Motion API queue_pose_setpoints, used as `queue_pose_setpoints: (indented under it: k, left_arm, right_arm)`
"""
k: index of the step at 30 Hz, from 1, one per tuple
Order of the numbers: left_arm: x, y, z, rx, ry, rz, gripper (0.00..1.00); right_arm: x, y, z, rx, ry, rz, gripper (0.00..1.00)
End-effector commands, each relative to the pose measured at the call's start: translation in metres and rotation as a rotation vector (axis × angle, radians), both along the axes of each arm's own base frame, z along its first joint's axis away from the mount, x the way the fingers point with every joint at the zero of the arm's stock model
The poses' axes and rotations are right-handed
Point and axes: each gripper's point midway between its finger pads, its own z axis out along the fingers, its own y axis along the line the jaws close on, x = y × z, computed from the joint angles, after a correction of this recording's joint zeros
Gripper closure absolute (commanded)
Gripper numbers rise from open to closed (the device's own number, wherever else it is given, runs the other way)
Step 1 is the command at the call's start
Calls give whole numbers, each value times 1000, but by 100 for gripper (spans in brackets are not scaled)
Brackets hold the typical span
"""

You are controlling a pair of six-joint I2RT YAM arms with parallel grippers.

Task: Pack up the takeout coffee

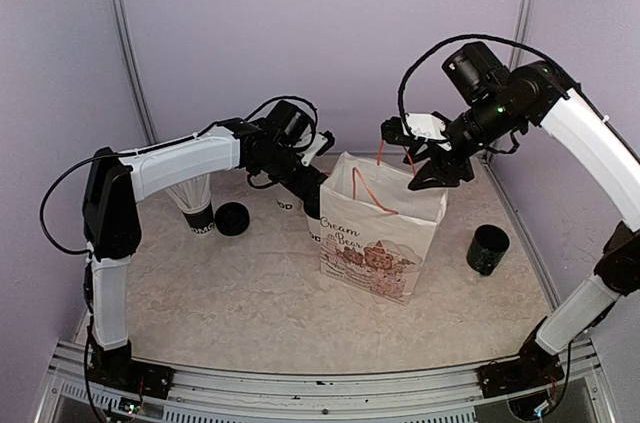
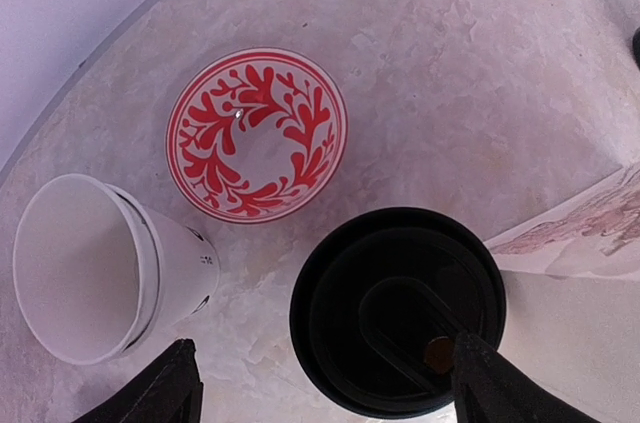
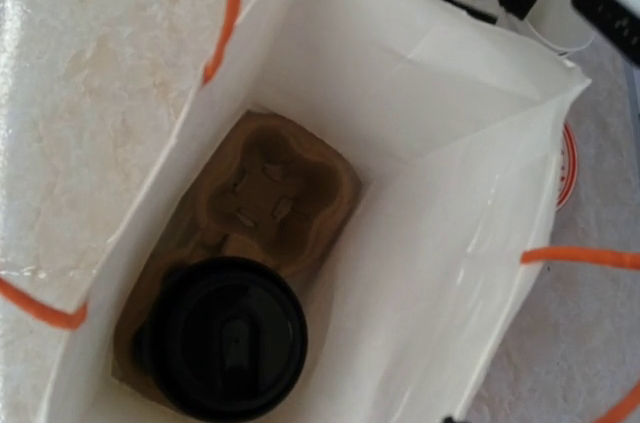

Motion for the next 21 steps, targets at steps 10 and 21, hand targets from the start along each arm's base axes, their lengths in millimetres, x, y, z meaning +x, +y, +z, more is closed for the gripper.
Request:
queue_pose_setpoints:
  k: [10, 21]
  left_arm:
    - [1, -10, -33, 87, 50, -39, 16]
    - [-1, -7, -38, 140, 40, -20, 17]
  right_arm:
    - [4, 1, 5, 16, -4, -9, 48]
    - [3, 1, 4, 16, -5, -9, 48]
